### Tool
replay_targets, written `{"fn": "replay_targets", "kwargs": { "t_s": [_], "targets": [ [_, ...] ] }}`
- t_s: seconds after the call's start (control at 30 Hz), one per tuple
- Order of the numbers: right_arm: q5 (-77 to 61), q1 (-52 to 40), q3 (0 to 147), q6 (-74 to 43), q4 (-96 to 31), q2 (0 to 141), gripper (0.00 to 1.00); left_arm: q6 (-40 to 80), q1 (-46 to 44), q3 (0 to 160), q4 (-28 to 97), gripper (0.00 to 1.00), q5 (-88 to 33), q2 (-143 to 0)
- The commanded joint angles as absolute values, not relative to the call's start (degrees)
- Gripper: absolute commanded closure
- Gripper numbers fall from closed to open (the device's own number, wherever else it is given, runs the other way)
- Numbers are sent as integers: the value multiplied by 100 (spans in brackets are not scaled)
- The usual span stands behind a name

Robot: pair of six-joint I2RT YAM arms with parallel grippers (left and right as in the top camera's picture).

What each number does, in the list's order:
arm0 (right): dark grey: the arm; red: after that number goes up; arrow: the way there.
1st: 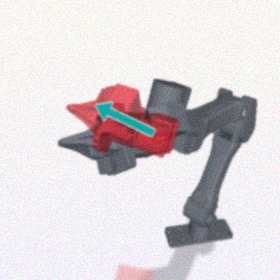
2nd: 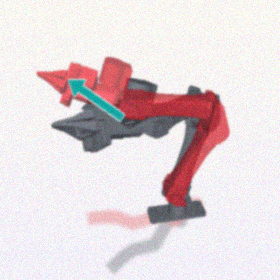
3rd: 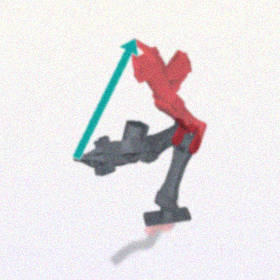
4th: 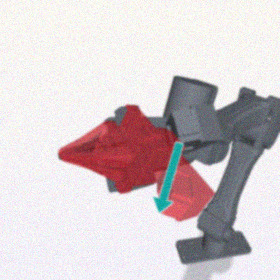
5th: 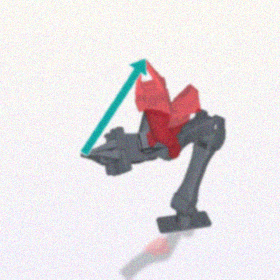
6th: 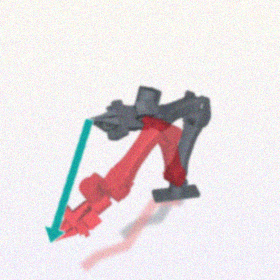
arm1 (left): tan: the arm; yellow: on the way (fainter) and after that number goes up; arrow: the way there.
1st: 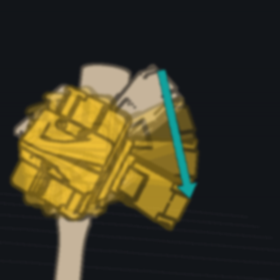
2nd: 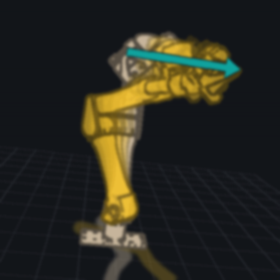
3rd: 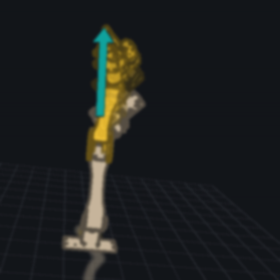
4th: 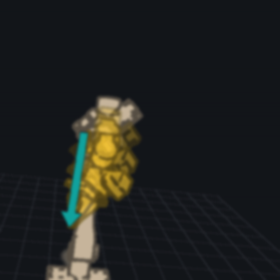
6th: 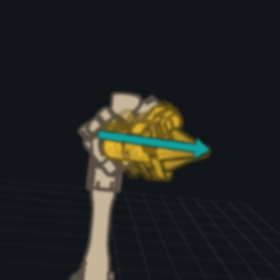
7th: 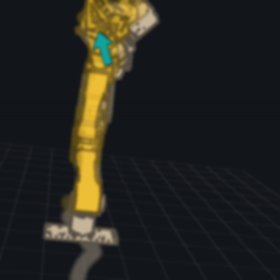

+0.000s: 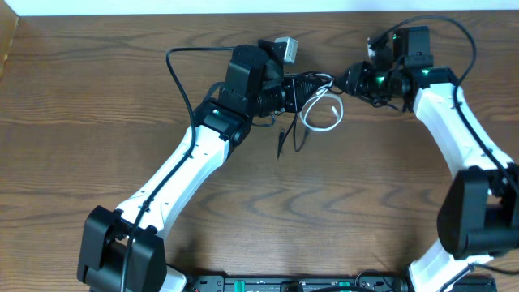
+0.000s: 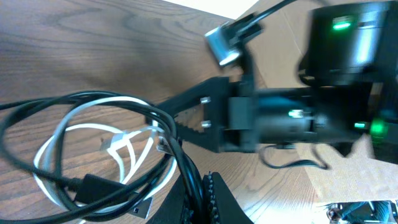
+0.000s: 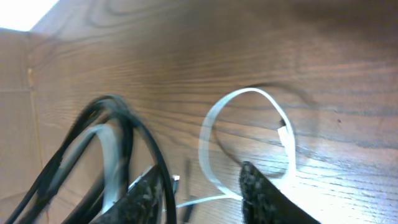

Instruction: Untangle cables

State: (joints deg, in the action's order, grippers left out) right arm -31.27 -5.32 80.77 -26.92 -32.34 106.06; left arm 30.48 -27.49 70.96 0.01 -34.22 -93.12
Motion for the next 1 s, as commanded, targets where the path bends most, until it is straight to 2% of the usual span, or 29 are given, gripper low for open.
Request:
{"fn": "replay_targets", "kwargs": {
  "t_s": [0.0, 0.23, 0.37, 0.47, 0.67, 0.97],
  "targets": [
    [-3122, -569, 8047, -2921, -3262, 10864, 67, 3085, -2742, 7181, -80, 93, -3514, -9282],
    [-3162, -620, 8044, -2875, -3323, 10973, 76, 3070, -2729, 7181, -143, 93, -3197, -9282],
    [-2628, -499, 8047, -2687, -3708, 10973, 91, 3076, -2493, 7181, -211, 92, -3085, -9273],
    [-1929, -405, 8047, -2475, -4108, 10973, 99, 3081, -2213, 7183, -237, 93, -3083, -9155],
    [-222, -108, 8044, -2143, -4864, 10973, 99, 3076, -1712, 7181, -176, 93, -3083, -8927],
    [486, 196, 8044, -1778, -5061, 10973, 99, 3068, -1236, 7181, 379, 93, -3081, -8908]
  ]
}}
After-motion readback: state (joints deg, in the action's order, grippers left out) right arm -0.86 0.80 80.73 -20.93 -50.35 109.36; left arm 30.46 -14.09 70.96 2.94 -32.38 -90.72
